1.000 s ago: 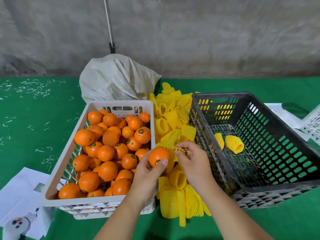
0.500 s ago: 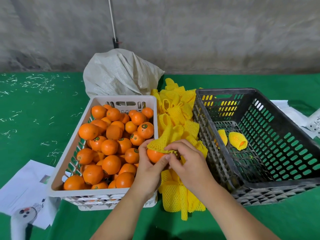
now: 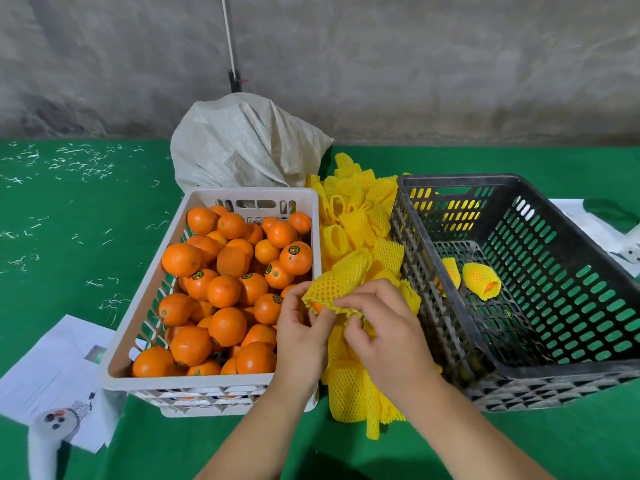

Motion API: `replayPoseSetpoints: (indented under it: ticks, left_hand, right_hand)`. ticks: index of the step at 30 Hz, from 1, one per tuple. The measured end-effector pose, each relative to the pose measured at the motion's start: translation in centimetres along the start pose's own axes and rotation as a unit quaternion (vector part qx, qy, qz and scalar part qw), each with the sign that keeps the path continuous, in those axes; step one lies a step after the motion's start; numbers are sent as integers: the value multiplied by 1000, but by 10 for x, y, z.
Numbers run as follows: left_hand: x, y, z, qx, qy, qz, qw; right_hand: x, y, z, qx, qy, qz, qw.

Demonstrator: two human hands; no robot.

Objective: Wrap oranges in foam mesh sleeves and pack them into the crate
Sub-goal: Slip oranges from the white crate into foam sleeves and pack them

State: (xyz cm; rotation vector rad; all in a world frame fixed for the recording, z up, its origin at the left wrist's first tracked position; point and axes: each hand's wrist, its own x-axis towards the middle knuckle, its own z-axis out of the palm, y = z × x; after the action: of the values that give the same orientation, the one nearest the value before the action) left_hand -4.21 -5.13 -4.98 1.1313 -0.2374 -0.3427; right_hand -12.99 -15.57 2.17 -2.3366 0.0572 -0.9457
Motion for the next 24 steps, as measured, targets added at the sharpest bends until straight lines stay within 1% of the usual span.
replayPoseSetpoints:
  ticks: [1, 3, 4, 5, 7, 8, 10, 11, 13, 15, 16, 17, 18, 20, 21, 23, 24]
  left_hand:
    - [1, 0, 0, 1, 12, -1, 1000]
    - [3, -1, -2, 8, 9, -11, 1000]
    - [2, 0, -4, 13, -20, -16, 1000]
    - [1, 2, -6, 26, -56, -15, 998]
    - [-1, 6, -8, 78, -117, -5, 990]
    - [-2, 6, -7, 99, -128, 6, 987]
    - [-3, 5, -6, 98, -105, 19, 989]
    - [-2, 5, -6, 80, -79, 18, 994]
    - [0, 2, -5, 27, -21, 5, 999]
    - [1, 0, -5, 9, 14, -2, 1000]
    - [1, -1, -6, 15, 15, 1, 1000]
    - [0, 0, -6, 20, 9, 5, 1000]
    - [-1, 2, -4, 19, 4, 6, 1000]
    - [-2, 8, 0, 18, -12, 11, 1000]
    - [-3, 11, 2, 25, -29, 17, 999]
    - [-7, 14, 4, 55, -72, 29, 995]
    - [-8, 15, 4, 74, -90, 32, 993]
  right_hand:
    - [-2, 0, 3, 2, 0, 18, 1000]
    - [-6, 5, 7, 28, -22, 107, 994]
    - [-7, 9, 8, 46, -37, 144, 988]
    - [-8, 12, 9, 56, -43, 162, 984]
    - [-7, 18, 8, 45, -31, 163, 985]
    - [-6, 21, 7, 36, -19, 158, 987]
    - [-6, 23, 6, 36, 12, 163, 986]
    - [-7, 22, 7, 45, 30, 166, 985]
    - [-16, 17, 12, 45, 60, 135, 988]
    - [-29, 10, 21, 45, 44, 108, 992]
    - [-35, 8, 25, 64, 21, 117, 991]
    - [-38, 5, 26, 104, 2, 147, 984]
    - [-37, 2, 25, 168, -4, 200, 965]
    - [-29, -4, 19, 303, 18, 321, 897]
    - [-24, -4, 17, 351, 17, 372, 859]
    - [-16, -4, 17, 423, -31, 433, 795]
    - [-13, -5, 17, 442, -53, 446, 777]
